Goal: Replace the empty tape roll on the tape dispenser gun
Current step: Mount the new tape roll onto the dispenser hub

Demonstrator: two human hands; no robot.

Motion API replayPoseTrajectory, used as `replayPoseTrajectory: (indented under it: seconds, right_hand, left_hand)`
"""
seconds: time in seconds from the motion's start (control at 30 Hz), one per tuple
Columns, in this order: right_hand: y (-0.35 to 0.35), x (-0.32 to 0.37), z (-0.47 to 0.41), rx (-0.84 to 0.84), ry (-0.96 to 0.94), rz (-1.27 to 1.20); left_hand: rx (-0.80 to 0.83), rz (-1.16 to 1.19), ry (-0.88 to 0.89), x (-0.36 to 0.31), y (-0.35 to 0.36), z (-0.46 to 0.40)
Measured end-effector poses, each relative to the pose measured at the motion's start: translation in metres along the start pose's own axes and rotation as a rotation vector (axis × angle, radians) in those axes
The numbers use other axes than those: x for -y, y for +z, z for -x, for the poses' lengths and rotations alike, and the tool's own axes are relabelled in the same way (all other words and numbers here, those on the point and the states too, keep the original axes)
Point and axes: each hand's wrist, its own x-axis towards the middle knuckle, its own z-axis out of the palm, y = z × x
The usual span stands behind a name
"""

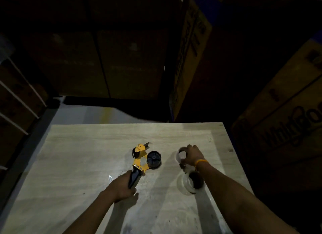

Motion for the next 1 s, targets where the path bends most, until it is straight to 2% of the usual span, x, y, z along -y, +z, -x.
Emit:
replayPoseTrajectory:
  seconds: [0.07, 0.2, 0.33, 0.47, 0.63, 0.77, 1.0]
  right_hand:
    - [0.005, -0.007, 0.011, 0.004, -0.039, -0.083]
    - [-0.008, -0.007, 0.08, -0.122, -0.079, -0.273]
    - [0.007, -0.039, 0.125, -0.165, -0.087, -0.288]
    - [0.035, -0.064, 0.141, -0.114, -0.126, -0.211]
    - [0.041, -0.065, 0.148, -0.138, -0.226, -0.175]
    - [0.038, -0.054, 0.143, -0.195, -0.184, -0.075]
    - [0.035, -0.055, 0.128, -0.101, -0.168, -0.03]
  left_hand:
    - [-0.008, 0.034, 0.015, -0.002, 0.0, 0.01]
    - [-0.057, 0.123, 0.009, -0.016, -0.001, 0.033]
    - [-0.076, 0.198, -0.009, -0.023, 0.006, 0.048]
    - [-0.084, 0.255, -0.04, -0.03, 0.018, 0.056]
    - [-0.096, 0.247, -0.047, -0.039, 0.03, 0.063]
    - [-0.1, 0.213, -0.059, -0.043, 0.032, 0.066]
    - [-0.099, 0.184, -0.076, -0.046, 0.036, 0.072]
